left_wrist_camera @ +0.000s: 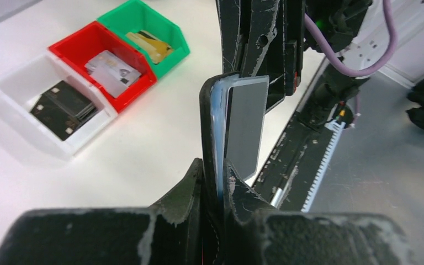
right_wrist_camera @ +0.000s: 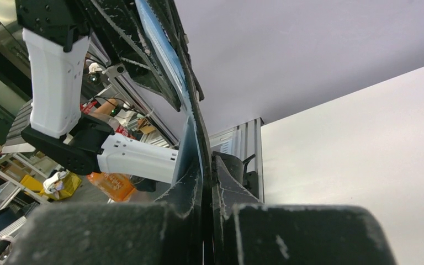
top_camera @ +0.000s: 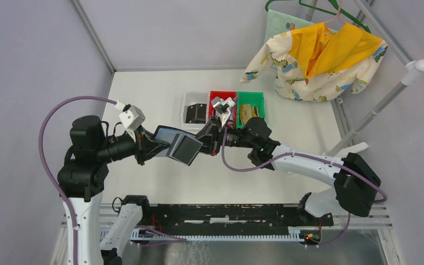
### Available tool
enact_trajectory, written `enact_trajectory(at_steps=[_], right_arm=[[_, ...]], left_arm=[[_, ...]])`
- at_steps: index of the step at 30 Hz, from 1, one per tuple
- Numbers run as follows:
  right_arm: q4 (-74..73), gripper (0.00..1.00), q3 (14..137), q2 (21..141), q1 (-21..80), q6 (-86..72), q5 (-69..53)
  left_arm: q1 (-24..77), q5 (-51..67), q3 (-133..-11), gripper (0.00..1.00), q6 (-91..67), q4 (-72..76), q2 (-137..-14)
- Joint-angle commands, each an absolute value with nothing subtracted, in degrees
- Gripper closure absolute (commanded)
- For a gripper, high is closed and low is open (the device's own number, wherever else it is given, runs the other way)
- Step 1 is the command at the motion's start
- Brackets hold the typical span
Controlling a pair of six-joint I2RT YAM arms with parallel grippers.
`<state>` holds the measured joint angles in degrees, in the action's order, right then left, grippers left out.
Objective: Take the credit cards out of the card holder
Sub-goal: Remove the credit card from the card holder.
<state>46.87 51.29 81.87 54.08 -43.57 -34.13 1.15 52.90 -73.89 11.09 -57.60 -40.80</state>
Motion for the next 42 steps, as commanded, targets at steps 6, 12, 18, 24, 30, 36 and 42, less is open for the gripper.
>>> enact_trajectory(at_steps=[6,12,18,24,30,36,42], right_arm=[[43.16,0.82,46.31,74.4,45.0,-40.99,-37.93],[41.59,0.72,46.49,71.55,39.2,-40.94,-40.08],[38.58,0.63,48.34,67.65,36.2,-39.15,-38.69],[35.25,0.54,49.05,61.1,36.24,-38.25,-34.04],[37.44,0.43,48.13,60.73,43.51,-39.12,-32.05],[42.28,0.39,48.62,68.2,50.64,-43.69,-32.17],[56.95,0.4,45.06,75.22,53.17,-53.86,-31.86]], left_arm=[[0.09,64.87,-80.66,0.98,8.91,-60.2,-45.9],[0.09,69.34,-79.91,0.98,0.47,-57.47,-47.9],[0.09,70.38,-77.77,0.98,-4.26,-55.4,-47.86],[0.09,65.95,-75.48,0.98,-6.85,-52.35,-47.2],[0.09,59.91,-71.56,0.98,-10.46,-48.66,-47.57],[0.09,60.05,-70.02,0.98,-12.22,-47.38,-48.28],[0.09,60.08,-68.51,0.98,-13.9,-45.67,-47.11]])
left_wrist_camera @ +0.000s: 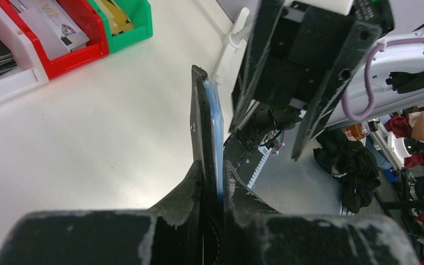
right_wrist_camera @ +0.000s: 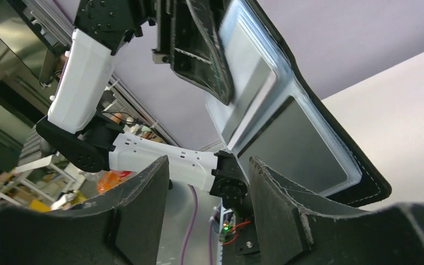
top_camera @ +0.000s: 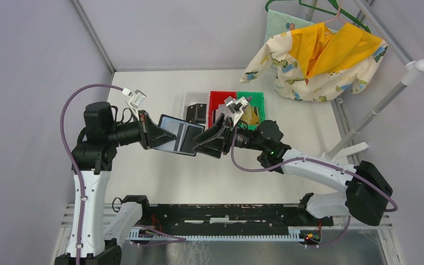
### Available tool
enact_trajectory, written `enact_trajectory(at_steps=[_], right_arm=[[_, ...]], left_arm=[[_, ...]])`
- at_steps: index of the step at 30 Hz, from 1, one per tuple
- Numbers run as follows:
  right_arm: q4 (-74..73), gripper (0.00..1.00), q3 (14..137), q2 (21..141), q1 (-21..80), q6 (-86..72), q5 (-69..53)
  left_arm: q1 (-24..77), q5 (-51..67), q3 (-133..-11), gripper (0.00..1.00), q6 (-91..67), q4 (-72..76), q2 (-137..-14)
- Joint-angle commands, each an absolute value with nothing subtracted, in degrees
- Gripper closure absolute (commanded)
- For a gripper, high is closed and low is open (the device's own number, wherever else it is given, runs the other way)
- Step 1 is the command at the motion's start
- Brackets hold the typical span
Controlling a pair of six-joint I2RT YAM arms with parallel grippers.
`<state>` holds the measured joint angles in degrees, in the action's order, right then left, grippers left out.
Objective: Take the credit cards out of the card holder
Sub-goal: Remove the credit card from the card holder.
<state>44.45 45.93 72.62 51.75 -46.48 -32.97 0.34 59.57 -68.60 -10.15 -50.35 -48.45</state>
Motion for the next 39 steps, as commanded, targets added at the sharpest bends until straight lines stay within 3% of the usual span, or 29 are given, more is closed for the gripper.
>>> enact_trajectory(at_steps=[1,17,39], right_arm=[[58.54,0.4,44.84,76.04,53.62,-54.78,-31.69],[77.84,0.48,40.79,81.81,55.91,-66.18,-30.14],[74.76,0.51,45.61,86.61,57.56,-65.67,-28.71]], left_arm=[[0.09,60.3,-68.41,0.98,-14.13,-45.5,-47.1],[0.09,68.29,-68.82,0.96,-14.74,-46.44,-46.7],[0.09,68.91,-69.78,0.95,-15.4,-46.67,-46.41]])
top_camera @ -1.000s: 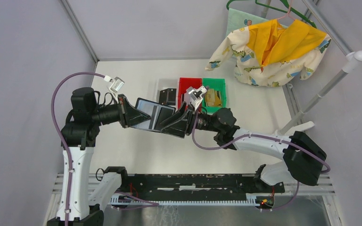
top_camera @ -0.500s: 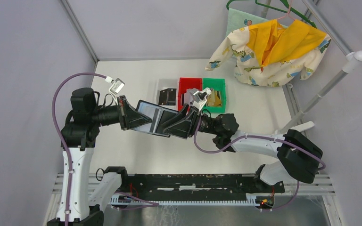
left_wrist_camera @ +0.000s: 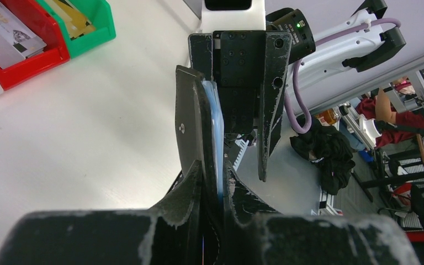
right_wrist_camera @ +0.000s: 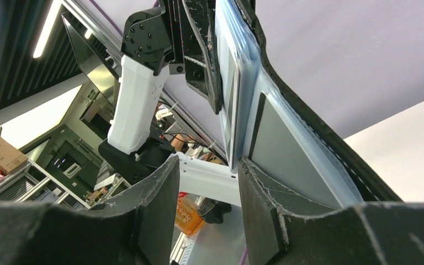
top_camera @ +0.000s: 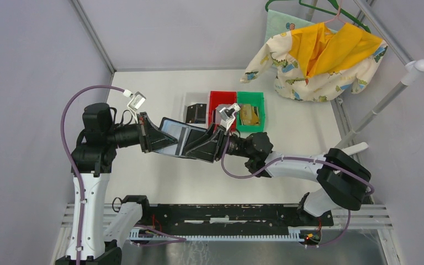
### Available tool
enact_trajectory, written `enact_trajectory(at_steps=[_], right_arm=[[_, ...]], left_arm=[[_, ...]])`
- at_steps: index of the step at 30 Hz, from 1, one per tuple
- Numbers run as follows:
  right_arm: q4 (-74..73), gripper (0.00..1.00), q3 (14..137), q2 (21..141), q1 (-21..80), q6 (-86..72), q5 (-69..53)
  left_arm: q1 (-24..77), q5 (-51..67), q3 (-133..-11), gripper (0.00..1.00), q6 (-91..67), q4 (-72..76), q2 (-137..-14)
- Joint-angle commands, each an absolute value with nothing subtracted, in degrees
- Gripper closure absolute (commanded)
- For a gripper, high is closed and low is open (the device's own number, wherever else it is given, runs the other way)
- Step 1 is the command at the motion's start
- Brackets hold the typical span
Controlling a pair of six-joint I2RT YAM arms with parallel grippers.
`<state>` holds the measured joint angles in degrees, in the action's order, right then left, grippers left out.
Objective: Take the credit cards out of the card holder
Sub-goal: Remove the credit card from the card holder.
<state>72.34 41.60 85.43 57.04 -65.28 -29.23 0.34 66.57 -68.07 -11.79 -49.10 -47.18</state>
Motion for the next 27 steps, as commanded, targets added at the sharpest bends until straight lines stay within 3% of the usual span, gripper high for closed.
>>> enact_trajectory(at_steps=[1,15,22,25,27], right_arm=[[75.0,0.51,46.13,87.02,57.7,-65.88,-28.74],[83.27,0.61,51.05,93.61,58.78,-72.38,-28.26],[83.5,0.84,51.3,95.3,58.79,-73.6,-24.64],[84.78,0.99,50.12,95.03,58.62,-73.69,-24.23],[86.42,1.0,48.85,94.76,58.41,-73.87,-24.17]], left_arm=[[0.09,68.91,-69.83,0.95,-15.35,-46.65,-46.41],[0.09,67.14,-69.55,0.91,-15.97,-46.66,-46.95],[0.09,65.05,-67.63,0.85,-17.69,-46.06,-47.01],[0.09,65.1,-68.02,0.75,-17.22,-46.62,-47.1],[0.09,65.38,-68.26,0.69,-16.95,-46.84,-47.19]])
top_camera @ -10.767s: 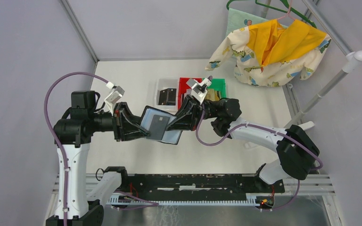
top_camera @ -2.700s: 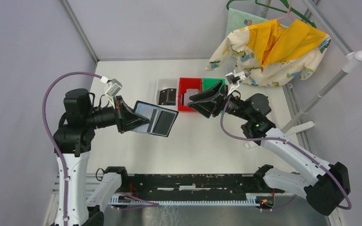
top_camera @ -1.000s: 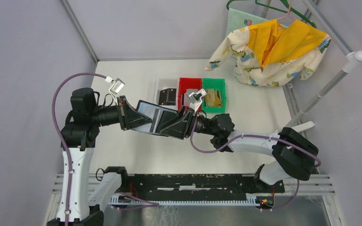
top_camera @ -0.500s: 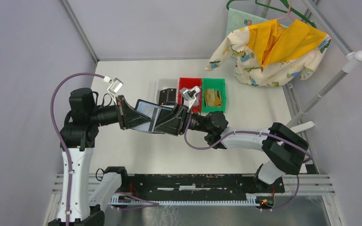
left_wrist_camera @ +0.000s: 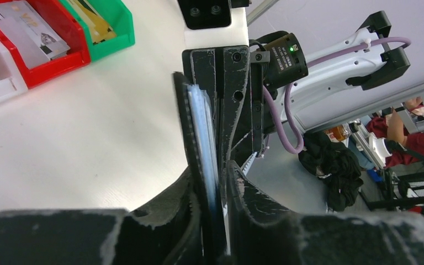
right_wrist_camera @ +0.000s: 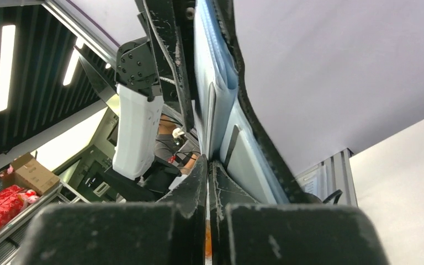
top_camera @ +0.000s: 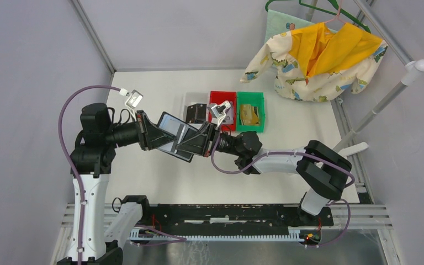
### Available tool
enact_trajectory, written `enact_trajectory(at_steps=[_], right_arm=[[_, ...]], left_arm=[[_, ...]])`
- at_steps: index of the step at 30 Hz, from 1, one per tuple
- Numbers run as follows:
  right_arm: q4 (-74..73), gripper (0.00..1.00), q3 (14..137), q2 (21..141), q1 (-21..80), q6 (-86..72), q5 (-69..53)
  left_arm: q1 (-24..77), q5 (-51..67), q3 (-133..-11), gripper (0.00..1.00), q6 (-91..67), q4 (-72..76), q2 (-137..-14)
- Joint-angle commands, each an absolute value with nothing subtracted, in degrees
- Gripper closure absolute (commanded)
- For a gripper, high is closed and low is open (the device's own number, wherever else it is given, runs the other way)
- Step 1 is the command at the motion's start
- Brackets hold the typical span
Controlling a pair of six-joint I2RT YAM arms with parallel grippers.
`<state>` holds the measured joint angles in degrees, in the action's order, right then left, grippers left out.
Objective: Take the credit cards out of the card holder
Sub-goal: Remove the credit card from the card holder.
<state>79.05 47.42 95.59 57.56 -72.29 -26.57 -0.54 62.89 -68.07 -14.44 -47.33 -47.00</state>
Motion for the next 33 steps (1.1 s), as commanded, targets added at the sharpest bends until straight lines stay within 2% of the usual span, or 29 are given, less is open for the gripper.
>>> enact_trajectory(at_steps=[1,5,13,22,33], right_arm=[[87.3,1.0,48.24,94.67,58.44,-74.0,-24.19],[89.92,1.0,45.97,94.07,58.45,-73.78,-24.34],[89.35,1.0,42.53,93.02,58.35,-72.27,-23.75],[89.27,1.0,40.12,92.14,58.34,-71.24,-23.42],[91.44,1.0,38.67,92.05,58.34,-71.58,-23.53]], left_arm=[[0.09,65.71,-68.35,0.67,-16.95,-46.85,-47.17],[0.09,68.31,-68.83,0.62,-17.19,-46.93,-47.49],[0.09,71.97,-70.69,0.63,-17.17,-46.93,-46.95],[0.09,73.18,-71.16,0.79,-17.36,-46.89,-47.3],[0.09,73.17,-71.59,0.79,-17.52,-46.93,-47.37]])
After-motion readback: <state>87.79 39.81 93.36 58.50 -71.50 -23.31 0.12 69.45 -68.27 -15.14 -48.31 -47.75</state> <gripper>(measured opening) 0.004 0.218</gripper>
